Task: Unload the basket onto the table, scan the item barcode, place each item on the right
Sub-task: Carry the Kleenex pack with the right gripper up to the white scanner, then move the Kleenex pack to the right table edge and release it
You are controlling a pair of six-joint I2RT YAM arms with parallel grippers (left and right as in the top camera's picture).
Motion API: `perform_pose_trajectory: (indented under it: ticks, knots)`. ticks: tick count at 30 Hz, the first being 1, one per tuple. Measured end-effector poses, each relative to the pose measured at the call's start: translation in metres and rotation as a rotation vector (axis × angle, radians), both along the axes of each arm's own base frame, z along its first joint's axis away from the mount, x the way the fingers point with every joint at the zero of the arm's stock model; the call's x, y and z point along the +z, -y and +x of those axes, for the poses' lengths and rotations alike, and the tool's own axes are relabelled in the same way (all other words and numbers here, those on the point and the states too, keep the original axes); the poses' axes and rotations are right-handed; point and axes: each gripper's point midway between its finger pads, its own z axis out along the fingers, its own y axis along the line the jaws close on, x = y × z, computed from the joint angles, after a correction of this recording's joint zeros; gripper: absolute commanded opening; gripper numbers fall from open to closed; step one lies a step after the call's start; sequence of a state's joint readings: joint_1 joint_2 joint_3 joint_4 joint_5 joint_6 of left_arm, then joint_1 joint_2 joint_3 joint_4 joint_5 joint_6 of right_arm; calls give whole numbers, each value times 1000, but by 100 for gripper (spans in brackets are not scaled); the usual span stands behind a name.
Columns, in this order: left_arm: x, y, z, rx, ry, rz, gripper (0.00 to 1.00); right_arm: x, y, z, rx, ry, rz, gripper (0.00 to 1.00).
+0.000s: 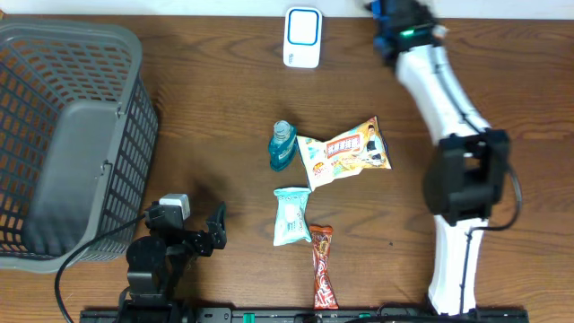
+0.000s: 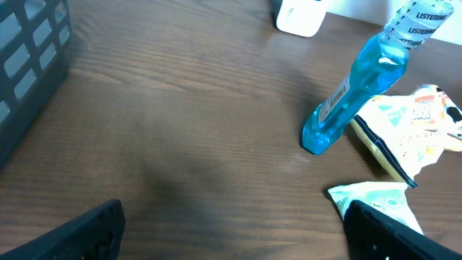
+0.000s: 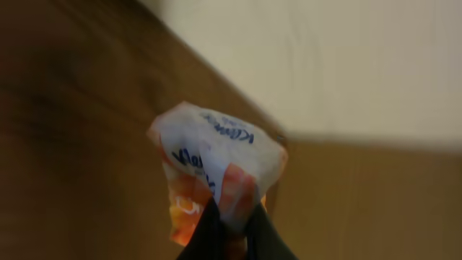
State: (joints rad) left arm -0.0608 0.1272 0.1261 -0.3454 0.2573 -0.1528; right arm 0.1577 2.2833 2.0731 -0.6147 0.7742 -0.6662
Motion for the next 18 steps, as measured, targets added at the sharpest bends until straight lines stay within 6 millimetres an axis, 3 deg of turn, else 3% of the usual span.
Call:
perform_pose_trajectory:
  ticks: [5,13,17,18]
  knots:
    - [0,0,0,0,0,0,96,-16,82,-37,-276,-4,99,1]
    - [0,0,0,0,0,0,97,-43,207,-126,-812,87,227,1]
    - [0,0,0,0,0,0,96,-69,257,-173,-1030,122,301,2]
    - [0,0,0,0,0,0,96,-73,262,-179,-1052,123,309,4]
